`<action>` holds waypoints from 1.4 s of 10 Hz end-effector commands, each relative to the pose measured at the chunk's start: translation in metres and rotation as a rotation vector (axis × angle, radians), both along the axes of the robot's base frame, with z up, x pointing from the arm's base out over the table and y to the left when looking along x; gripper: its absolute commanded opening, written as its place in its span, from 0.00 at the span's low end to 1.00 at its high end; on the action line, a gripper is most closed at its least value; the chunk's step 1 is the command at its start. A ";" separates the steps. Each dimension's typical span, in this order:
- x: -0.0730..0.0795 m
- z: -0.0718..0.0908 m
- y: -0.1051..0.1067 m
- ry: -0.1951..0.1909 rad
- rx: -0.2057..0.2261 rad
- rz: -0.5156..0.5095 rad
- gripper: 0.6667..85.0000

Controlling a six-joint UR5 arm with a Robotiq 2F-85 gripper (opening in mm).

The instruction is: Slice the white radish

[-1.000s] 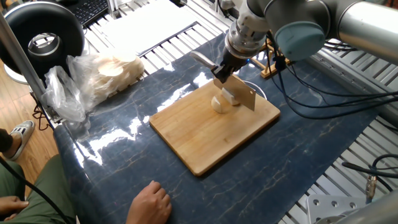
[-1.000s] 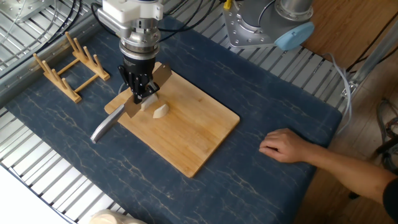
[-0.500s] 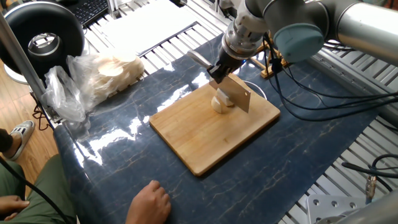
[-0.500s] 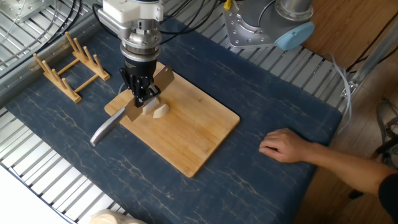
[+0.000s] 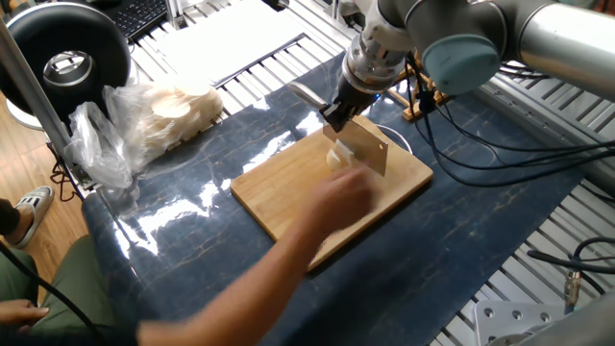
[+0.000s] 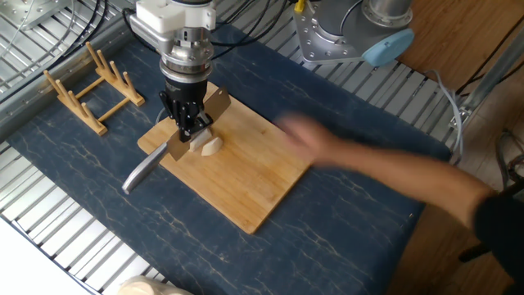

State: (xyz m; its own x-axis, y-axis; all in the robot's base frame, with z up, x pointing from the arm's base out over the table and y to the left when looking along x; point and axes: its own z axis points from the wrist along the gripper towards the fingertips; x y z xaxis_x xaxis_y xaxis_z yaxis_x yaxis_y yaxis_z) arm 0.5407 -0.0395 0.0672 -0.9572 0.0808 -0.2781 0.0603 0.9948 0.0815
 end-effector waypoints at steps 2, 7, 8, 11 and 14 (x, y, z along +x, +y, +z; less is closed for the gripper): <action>0.000 0.000 0.007 0.002 0.027 0.034 0.16; -0.006 0.000 0.011 0.023 0.045 0.060 0.19; -0.007 0.000 0.010 0.026 0.043 0.057 0.19; -0.015 0.000 0.009 0.054 0.040 0.051 0.19; -0.024 0.000 0.008 0.088 0.036 0.057 0.19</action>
